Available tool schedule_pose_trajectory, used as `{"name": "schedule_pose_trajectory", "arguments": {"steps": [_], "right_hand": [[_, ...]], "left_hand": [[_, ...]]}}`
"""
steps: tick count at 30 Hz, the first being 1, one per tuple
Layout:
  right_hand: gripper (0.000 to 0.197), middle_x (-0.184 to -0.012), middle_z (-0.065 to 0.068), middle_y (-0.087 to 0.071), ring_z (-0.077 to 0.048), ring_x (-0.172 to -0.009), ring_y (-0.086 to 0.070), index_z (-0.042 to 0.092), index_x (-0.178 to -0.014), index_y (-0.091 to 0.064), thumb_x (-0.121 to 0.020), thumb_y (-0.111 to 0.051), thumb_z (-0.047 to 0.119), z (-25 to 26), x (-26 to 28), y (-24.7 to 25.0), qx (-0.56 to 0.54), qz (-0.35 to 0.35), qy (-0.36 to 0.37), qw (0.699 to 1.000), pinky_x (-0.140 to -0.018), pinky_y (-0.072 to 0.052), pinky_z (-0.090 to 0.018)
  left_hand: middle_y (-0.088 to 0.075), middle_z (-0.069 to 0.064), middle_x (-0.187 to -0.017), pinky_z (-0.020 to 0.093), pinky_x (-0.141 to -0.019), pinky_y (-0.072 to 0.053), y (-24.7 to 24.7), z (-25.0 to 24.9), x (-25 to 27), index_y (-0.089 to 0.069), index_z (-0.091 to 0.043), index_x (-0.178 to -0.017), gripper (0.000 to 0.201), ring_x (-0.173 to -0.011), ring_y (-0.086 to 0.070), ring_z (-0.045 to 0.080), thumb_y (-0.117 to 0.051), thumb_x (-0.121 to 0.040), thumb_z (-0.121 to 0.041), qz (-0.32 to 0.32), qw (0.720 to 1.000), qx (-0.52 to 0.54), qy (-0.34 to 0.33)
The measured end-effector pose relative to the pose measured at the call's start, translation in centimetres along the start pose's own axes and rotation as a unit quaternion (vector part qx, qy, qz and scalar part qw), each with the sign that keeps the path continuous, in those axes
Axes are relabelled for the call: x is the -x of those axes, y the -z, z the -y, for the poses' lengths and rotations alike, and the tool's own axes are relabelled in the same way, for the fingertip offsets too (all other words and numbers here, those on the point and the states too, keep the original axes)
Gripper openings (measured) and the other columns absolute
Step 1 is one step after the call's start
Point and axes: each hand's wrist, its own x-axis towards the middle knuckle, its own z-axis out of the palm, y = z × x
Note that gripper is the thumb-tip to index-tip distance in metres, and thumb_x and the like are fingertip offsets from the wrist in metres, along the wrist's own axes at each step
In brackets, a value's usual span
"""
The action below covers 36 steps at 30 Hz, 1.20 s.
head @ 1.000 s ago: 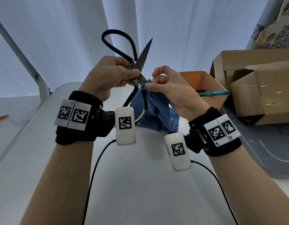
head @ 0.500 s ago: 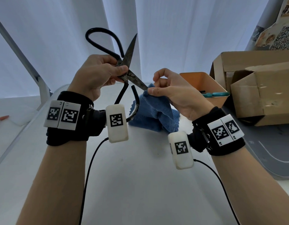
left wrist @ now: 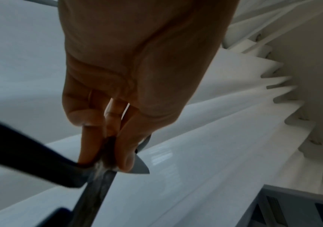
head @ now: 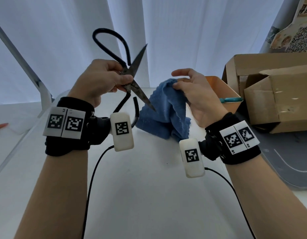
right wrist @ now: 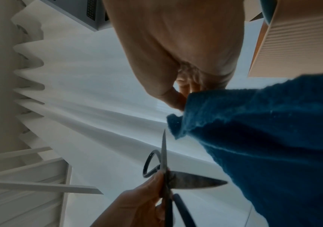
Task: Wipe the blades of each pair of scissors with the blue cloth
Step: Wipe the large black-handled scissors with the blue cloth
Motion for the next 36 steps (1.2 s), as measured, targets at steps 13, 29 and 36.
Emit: {"name": "schedule_pose_trajectory", "arguments": {"steps": [13,29,36], "right_hand": [[0.029,-0.087,-0.007,-0.070,-0.019,-0.083,-0.066,0.004,-0.112,-0.060,-0.087,-0.071,-0.002,-0.7,0.8,-1.7,-0.049,0.104,0.000,0.993,-0.080,-0.057,-0.030],[0.026,-0.076,-0.005,-0.067,-0.019,-0.074,-0.063,0.012,-0.103,-0.055,-0.087,-0.069,-0.003,-0.1,1.3,-1.3,0.001,0.165,-0.026,0.986,-0.069,-0.051,-0.027],[0.025,-0.076,-0.005,-0.065,-0.016,-0.074,-0.062,0.014,-0.098,-0.055,-0.087,-0.069,-0.005,-0.3,1.3,-1.4,0.039,0.184,-0.029,0.982,-0.073,-0.050,-0.024]], "left_hand": [[-0.063,-0.013,-0.055,0.023,-0.062,-0.045,-2.5,-0.7,0.2,-0.067,-0.015,-0.086,0.010,-0.054,-0.061,0.002,-0.077,-0.084,-0.012,0.081,0.996,-0.021,-0.030],[-0.071,0.000,-0.072,0.025,-0.066,-0.044,-1.5,-1.0,0.4,-0.066,-0.014,-0.089,0.011,-0.063,-0.064,0.011,-0.075,-0.085,-0.010,0.051,0.998,0.031,-0.006],[-0.073,-0.004,-0.066,0.023,-0.067,-0.045,0.2,-0.4,0.4,-0.068,-0.014,-0.088,0.007,-0.061,-0.066,0.010,-0.072,-0.087,-0.008,0.017,0.998,0.060,0.006]]}}
